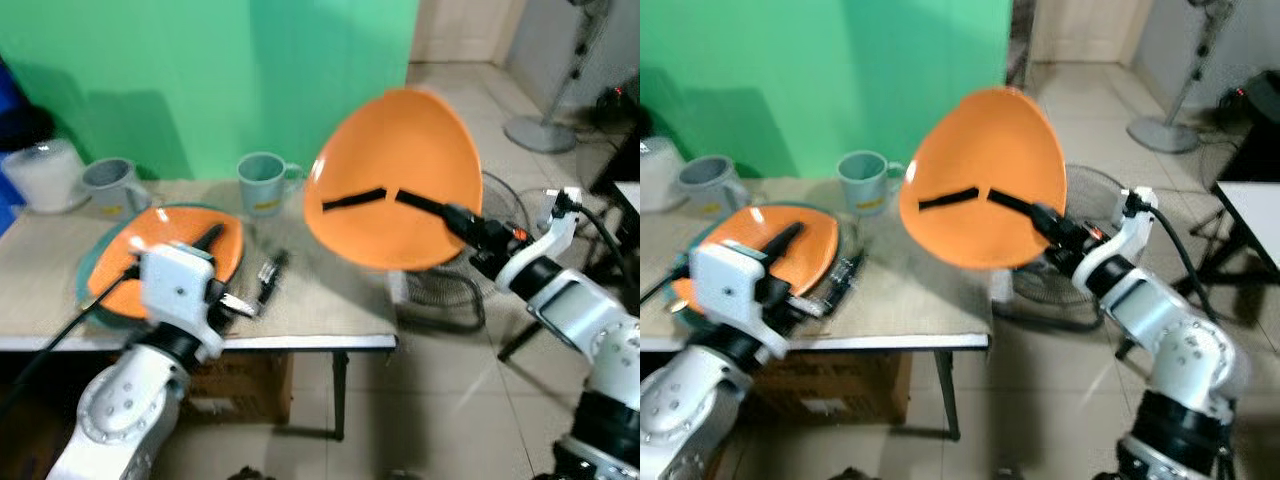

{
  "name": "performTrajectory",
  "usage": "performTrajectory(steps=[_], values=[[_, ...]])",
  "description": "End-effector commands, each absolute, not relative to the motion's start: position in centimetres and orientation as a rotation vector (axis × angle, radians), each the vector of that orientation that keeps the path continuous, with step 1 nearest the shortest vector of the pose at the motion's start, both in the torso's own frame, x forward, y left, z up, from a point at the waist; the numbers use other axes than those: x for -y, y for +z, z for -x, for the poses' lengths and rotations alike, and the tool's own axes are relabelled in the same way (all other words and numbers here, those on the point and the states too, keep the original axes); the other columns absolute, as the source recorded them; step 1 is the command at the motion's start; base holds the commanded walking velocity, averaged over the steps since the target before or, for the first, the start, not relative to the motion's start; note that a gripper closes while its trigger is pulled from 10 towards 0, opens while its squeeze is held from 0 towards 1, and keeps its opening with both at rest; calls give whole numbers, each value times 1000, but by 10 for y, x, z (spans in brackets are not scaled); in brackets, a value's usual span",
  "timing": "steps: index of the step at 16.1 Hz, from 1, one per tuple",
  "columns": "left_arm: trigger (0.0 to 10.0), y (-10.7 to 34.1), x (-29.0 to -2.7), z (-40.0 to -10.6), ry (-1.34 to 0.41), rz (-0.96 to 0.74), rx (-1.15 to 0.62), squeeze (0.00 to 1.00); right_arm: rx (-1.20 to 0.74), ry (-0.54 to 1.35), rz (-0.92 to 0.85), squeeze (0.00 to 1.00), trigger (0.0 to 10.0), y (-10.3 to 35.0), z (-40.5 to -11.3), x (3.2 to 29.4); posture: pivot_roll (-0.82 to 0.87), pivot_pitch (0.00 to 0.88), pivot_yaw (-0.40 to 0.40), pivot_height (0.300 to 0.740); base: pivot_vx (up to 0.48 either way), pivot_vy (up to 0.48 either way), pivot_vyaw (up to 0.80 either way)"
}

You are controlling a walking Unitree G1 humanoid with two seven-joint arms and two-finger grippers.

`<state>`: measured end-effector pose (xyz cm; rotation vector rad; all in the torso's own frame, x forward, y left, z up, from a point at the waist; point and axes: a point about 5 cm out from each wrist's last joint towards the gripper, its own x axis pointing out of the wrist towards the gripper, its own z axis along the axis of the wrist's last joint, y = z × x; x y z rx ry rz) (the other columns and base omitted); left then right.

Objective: Setting the table

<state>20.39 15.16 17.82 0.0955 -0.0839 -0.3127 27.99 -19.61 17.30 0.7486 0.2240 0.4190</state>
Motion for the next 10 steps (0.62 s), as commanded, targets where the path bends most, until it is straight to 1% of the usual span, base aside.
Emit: performTrajectory(steps=[1,3,4,5,7,8,10], values=[[10000,176,-159,-207,-249,-136,80,0,-136,342,-728,0,10000,182,-277,204,-85,0,50,740,0,0,-788],[10000,174,-160,-206,-235,-144,79,0,-97,282,-719,0,10000,183,-274,208,-90,0,55,740,0,0,-784],[10000,173,-157,-206,-229,-145,84,0,-52,238,-647,0,10000,189,-270,210,-95,0,58,740,0,0,-781],[10000,173,-157,-206,-229,-145,84,0,-52,238,-647,0,10000,189,-270,210,-95,0,58,740,0,0,-781],[10000,170,-153,-211,-211,-164,86,0,-23,202,-569,0,10000,195,-267,208,-101,0,58,740,0,0,-769],[10000,169,-153,-214,-202,-171,75,0,-22,140,-566,0,10000,193,-268,211,-104,0,57,740,0,0,-775],[10000,168,-152,-217,-171,-177,88,0,0,77,-540,0,10000,192,-268,211,-109,0,53,740,0,0,-775]])
